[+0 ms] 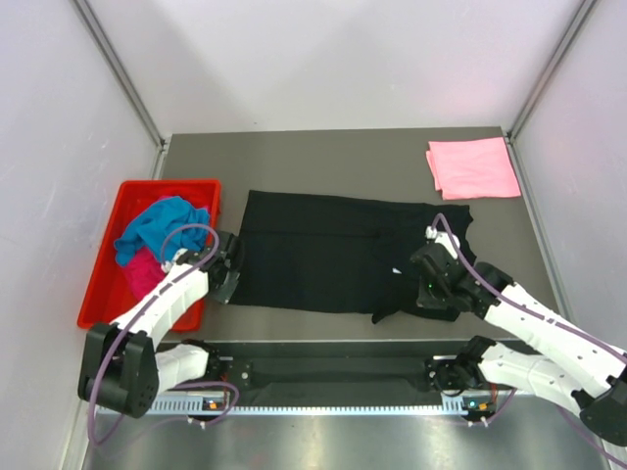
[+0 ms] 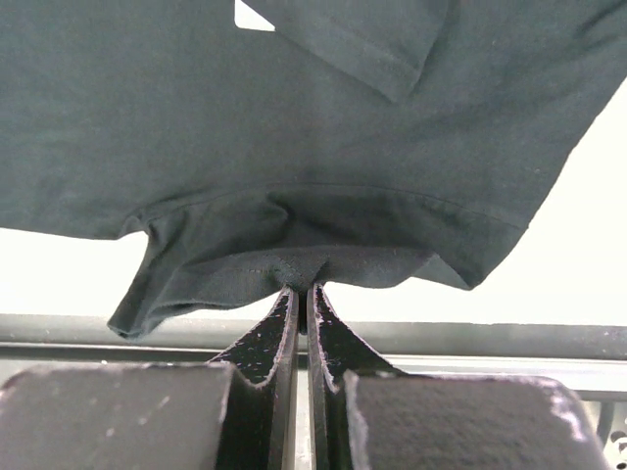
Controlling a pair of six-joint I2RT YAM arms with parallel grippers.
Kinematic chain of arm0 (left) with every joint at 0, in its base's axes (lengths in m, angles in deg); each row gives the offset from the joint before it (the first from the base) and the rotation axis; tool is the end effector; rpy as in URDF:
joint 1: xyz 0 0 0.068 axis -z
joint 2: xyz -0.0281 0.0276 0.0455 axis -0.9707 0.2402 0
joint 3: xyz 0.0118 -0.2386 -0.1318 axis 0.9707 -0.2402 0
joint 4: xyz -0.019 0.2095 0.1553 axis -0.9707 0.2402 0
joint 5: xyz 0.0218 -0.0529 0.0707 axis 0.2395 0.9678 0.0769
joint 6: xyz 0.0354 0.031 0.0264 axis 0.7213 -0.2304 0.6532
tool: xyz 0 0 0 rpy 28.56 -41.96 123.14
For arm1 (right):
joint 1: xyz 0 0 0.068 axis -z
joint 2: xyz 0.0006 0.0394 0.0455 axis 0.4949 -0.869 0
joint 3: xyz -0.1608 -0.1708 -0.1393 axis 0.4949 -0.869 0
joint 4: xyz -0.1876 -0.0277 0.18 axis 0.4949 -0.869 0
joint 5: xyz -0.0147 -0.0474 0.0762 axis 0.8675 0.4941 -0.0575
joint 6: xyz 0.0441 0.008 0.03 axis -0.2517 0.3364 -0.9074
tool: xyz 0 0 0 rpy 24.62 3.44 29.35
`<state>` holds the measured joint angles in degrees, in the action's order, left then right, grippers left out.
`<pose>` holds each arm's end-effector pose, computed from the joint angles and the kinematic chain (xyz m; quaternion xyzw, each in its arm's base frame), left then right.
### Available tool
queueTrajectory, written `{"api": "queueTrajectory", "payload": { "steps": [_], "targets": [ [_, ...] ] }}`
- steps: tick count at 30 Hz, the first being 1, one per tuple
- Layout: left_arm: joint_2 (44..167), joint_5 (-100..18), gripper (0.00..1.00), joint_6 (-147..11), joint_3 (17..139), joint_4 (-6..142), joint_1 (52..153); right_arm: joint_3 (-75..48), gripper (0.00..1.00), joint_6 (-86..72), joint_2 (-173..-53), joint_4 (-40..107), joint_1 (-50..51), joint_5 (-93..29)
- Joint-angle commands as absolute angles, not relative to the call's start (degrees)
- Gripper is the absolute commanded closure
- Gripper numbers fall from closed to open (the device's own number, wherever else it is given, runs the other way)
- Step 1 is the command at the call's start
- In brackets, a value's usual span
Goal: Fold and stack the t-shirts
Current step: Fold the tshirt
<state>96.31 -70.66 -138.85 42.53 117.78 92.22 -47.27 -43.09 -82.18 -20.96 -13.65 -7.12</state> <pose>0.1774 -0.0376 0.1823 -0.5531 0.8045 0.0376 0.2129 0.1170 0.0955 0.2420 0.0299 0.9626 0.0450 0.2655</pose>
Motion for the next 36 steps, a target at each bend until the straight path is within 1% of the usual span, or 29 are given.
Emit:
{"api": "queueTrajectory", "payload": {
  "steps": [1,6,10,11,12,13,14,16,18,20,23,28,36],
  "targets": [
    [94.28,-72.98,1.00,-137.30,44.28,117.80,92.71,-43.35,1.00,-43.94,-82.21,-21.87,-12.79,-4.08],
    [93.93,-73.68,1.00,-134.31,46.64,116.39,93.33,-40.98,1.00,-44.82,-83.52,-22.76,-12.00,-0.47],
    [94.80,-73.06,1.00,-129.05,49.72,118.22,93.33,-39.22,1.00,-43.68,-86.95,-21.09,-11.47,-1.87],
    [94.98,-73.50,0.97,-129.56,50.16,120.24,93.33,-39.04,1.00,-43.07,-87.39,-20.39,-11.47,-2.66],
    [95.07,-73.59,0.91,-130.35,49.99,121.65,93.41,-39.22,1.00,-42.88,-87.66,-20.21,-11.56,-3.62],
    [94.81,-73.07,0.77,-131.83,49.30,122.71,93.41,-39.39,1.00,-42.80,-87.57,-20.12,-11.47,-3.81],
    [94.02,-72.20,0.73,-132.72,48.42,122.63,93.41,-40.09,1.00,-42.80,-87.22,-19.86,-11.47,-3.72],
    [93.14,-70.44,0.68,-135.17,45.61,121.76,93.41,-40.88,1.00,-43.06,-85.82,-19.51,-11.47,-3.55],
    [92.00,-70.34,0.67,-136.50,43.24,119.83,93.41,-41.59,1.00,-43.06,-84.42,-19.33,-11.47,-4.33],
    [91.47,-71.22,0.61,-137.91,41.91,117.20,93.41,-42.03,1.00,-42.97,-83.80,-19.42,-11.56,-4.86],
    [92.25,-72.18,0.59,-138.52,40.85,116.21,93.33,-42.73,1.00,-42.80,-82.48,-19.50,-11.38,-5.13],
    [94.54,-72.63,0.59,-144.22,41.03,120.61,93.33,-43.17,1.00,-42.53,-81.33,-19.68,-11.56,-5.39],
    [96.74,-69.64,0.60,-146.00,37.87,117.18,93.33,-44.40,1.00,-42.44,-80.72,-18.80,-11.47,-6.62]
  ]
}}
